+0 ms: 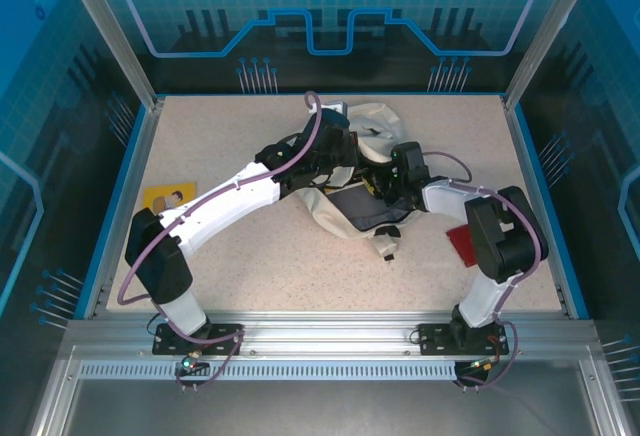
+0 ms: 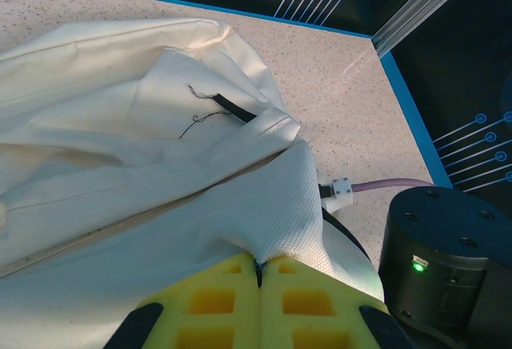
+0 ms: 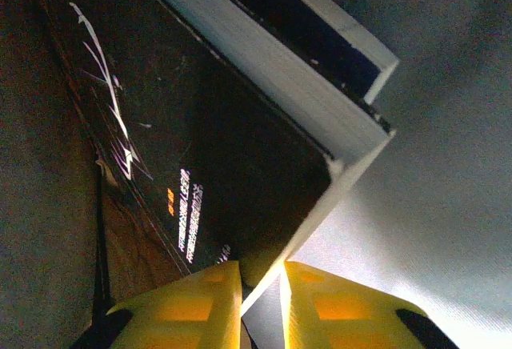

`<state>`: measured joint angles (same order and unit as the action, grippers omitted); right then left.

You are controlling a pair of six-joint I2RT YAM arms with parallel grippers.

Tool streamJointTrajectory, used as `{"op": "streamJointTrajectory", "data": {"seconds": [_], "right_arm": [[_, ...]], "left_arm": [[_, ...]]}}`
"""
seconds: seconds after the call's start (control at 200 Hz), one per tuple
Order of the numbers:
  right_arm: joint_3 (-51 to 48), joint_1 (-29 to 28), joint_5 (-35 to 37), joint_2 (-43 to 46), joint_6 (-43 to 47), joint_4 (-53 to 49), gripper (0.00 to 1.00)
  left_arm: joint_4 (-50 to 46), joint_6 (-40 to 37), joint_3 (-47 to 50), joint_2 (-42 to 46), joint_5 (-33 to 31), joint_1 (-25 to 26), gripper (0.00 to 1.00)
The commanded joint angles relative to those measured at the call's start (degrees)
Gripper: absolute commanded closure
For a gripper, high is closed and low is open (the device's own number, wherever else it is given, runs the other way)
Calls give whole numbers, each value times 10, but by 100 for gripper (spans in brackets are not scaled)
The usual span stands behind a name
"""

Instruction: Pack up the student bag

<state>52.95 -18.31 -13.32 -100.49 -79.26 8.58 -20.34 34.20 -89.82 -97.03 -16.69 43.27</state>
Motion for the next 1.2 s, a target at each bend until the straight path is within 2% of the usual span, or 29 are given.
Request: {"op": "streamJointTrajectory", "data": {"seconds": [0.0, 0.2, 0.425, 0.605, 0.72, 0.78, 0.89, 0.93, 1.051, 1.196], "right_arm": [[20, 2, -21, -21, 18, 28, 83], [2, 14, -33, 8, 42, 28, 83], [-75, 28, 7, 146, 90, -106, 61], [-111, 35, 98, 271, 143, -269, 50], [-109, 31, 218, 355, 187, -378, 44], [-104, 33, 256, 394, 211, -404, 39], [-66, 32, 285, 436, 269, -436, 26], [-47, 28, 292, 441, 294, -442, 19], [-6, 4, 327, 446, 344, -448, 4], [30, -8, 300, 413, 371, -443, 0]], "left_arm": [[8, 2, -14, 2, 3, -5, 100], [4, 2, -14, -1, 7, -7, 100], [1, 3, -10, -3, 22, -11, 98], [-5, 3, -5, -7, 47, -14, 95], [-12, -3, 3, -3, 69, -16, 90], [-23, -10, 10, 4, 78, -18, 79], [-41, -12, 40, 31, 73, -24, 44], [-48, -13, 54, 46, 62, -29, 35], [-70, -14, 113, 95, 1, -47, 20], [-106, 6, 200, 155, -54, -102, 11]]}}
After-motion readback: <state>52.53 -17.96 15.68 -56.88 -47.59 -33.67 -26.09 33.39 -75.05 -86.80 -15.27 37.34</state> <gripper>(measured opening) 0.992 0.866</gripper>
